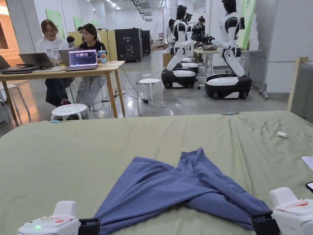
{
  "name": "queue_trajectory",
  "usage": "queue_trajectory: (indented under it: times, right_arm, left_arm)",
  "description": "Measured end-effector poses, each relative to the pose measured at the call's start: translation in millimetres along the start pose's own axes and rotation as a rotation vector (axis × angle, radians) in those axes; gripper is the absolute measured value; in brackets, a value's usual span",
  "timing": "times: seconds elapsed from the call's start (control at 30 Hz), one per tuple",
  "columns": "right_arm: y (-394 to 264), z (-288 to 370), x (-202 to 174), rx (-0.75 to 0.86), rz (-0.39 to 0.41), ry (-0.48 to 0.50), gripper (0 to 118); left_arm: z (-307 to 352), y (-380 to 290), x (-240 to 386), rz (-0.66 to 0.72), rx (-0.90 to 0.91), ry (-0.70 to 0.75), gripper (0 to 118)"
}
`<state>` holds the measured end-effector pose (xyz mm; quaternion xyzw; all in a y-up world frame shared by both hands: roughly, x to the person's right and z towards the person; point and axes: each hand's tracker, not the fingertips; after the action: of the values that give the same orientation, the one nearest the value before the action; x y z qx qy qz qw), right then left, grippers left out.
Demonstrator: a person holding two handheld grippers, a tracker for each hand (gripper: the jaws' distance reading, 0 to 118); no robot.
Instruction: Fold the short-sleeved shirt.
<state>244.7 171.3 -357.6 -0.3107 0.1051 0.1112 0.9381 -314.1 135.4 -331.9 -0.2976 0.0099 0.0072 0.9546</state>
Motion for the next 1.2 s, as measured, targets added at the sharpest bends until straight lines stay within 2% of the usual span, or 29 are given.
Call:
queue_trajectory:
  times: [0.07, 0.1, 0.13, 0.17, 0.23, 0.27, 0.3, 0.37, 0.6, 0.63, 0.67, 0.73, 0.83, 0.9, 1.0, 1.03, 1.2]
  right_arm:
    - [15, 12, 2, 0.032, -0.022, -0.035, 104]
    - [18, 6, 0, 0.045, -0.018, -0.07, 91]
    - [25, 9, -3, 0.045, -0.004, -0.089, 62]
    - [32, 11, -8, 0.05, 0.01, -0.104, 62]
    - [42, 6, -23, 0.068, 0.005, -0.132, 40]
    - [46, 3, -28, 0.067, -0.008, -0.141, 7]
    - [51, -1, -33, 0.063, -0.016, -0.158, 0]
    - [56, -5, -45, 0.058, -0.024, -0.152, 0]
    - [67, -14, -63, 0.055, -0.06, -0.118, 0]
    - [65, -14, -65, 0.056, -0.059, -0.111, 0]
    - [66, -15, -67, 0.056, -0.057, -0.104, 0]
    - [69, -15, -70, 0.059, -0.052, -0.093, 0]
    - [69, -19, -73, 0.066, -0.056, -0.076, 0]
    - [68, -21, -76, 0.063, -0.054, -0.07, 0]
    - [68, -23, -78, 0.06, -0.04, -0.061, 0]
    - [67, -19, -80, 0.059, -0.038, -0.059, 0]
    - [61, -25, -78, 0.047, -0.042, -0.054, 0]
  left_arm:
    - [8, 11, 5, 0.037, 0.026, 0.03, 115]
    - [8, 17, 7, 0.056, 0.026, 0.046, 104]
    - [9, 22, 9, 0.061, 0.028, 0.05, 65]
    - [13, 27, 12, 0.066, 0.063, 0.056, 50]
    - [12, 33, 21, 0.039, 0.099, 0.116, 19]
    - [13, 32, 26, 0.034, 0.111, 0.143, 1]
    - [13, 32, 26, 0.031, 0.106, 0.143, 0]
    - [13, 31, 26, 0.056, 0.089, 0.099, 0]
    - [14, 25, 34, 0.07, 0.055, 0.107, 0]
    - [15, 24, 31, 0.08, 0.028, 0.105, 15]
    - [15, 22, 28, 0.093, -0.007, 0.085, 46]
    - [9, 21, 24, 0.1, -0.054, 0.063, 118]
    - [6, 13, 21, 0.054, -0.045, 0.058, 113]
    - [-3, 6, 20, -0.026, -0.124, 0.115, 111]
    - [-13, 5, 27, -0.062, -0.188, 0.094, 88]
    - [-15, 2, 28, -0.06, -0.199, 0.077, 84]
    - [-36, -10, 36, -0.055, -0.293, 0.082, 82]
